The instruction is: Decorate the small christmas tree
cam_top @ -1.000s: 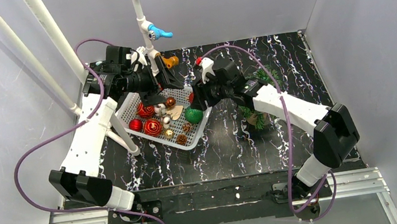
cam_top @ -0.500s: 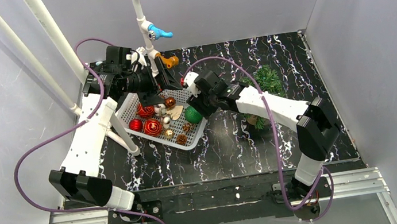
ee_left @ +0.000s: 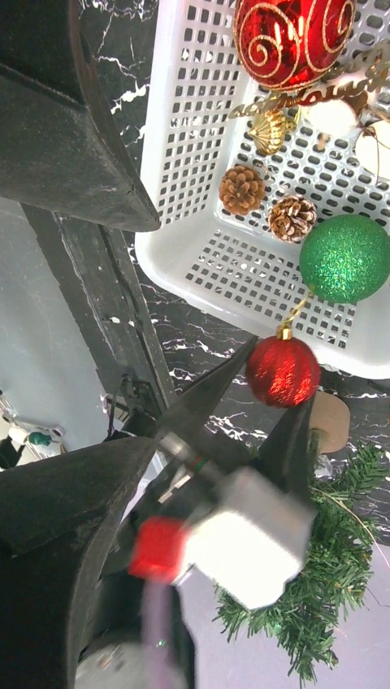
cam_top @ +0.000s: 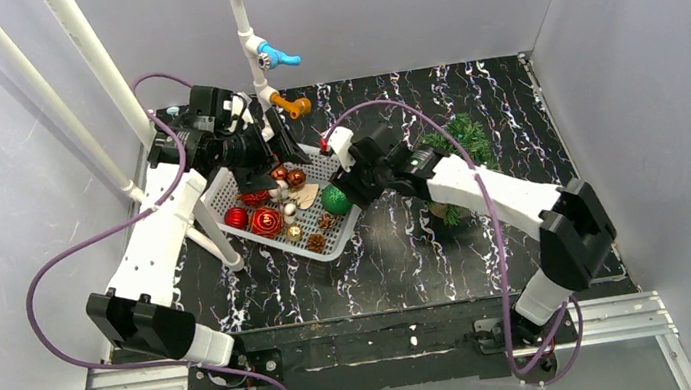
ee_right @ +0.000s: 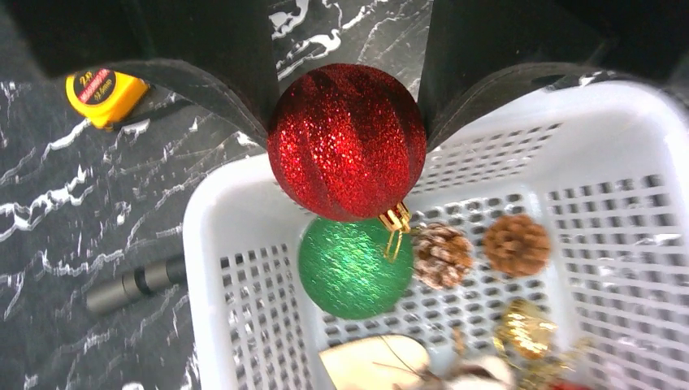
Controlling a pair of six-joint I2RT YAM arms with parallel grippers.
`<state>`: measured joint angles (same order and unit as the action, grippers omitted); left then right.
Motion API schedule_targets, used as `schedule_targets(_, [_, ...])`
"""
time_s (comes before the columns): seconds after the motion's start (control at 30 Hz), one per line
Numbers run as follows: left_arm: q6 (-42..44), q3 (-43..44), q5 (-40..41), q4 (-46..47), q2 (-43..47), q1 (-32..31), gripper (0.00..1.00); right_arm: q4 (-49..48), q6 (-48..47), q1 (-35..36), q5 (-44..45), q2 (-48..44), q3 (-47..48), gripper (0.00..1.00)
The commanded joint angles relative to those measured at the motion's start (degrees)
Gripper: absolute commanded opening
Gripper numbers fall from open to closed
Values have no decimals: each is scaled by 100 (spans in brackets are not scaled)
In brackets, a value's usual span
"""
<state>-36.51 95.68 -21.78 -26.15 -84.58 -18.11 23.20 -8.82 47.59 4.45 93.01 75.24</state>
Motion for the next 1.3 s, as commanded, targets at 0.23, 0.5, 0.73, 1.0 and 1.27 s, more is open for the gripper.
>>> schedule_targets(0.23, [-710,-462,-1537,545,-67,51,98,-2545,-568,4,-2034,-1440,-1277,22])
schedule_targets(0.5, [-859,-874,-1863,770,-74,47,98,-2538,-512,9,-1898,-1395,-1191,21])
schedule_targets(0.73, [-543,-724,-1620,463,-17,50,98,-1714,-951,4,-1548,-1529,-626,18])
schedule_targets(1.0, [-507,-798,-1653,496,-23,75,98,376,-1865,-22,-990,-1806,447,16])
schedule_targets(1.27, [-660,-816,-1850,769,-98,78,98,1322,-2249,-71,95,-2529,246,16])
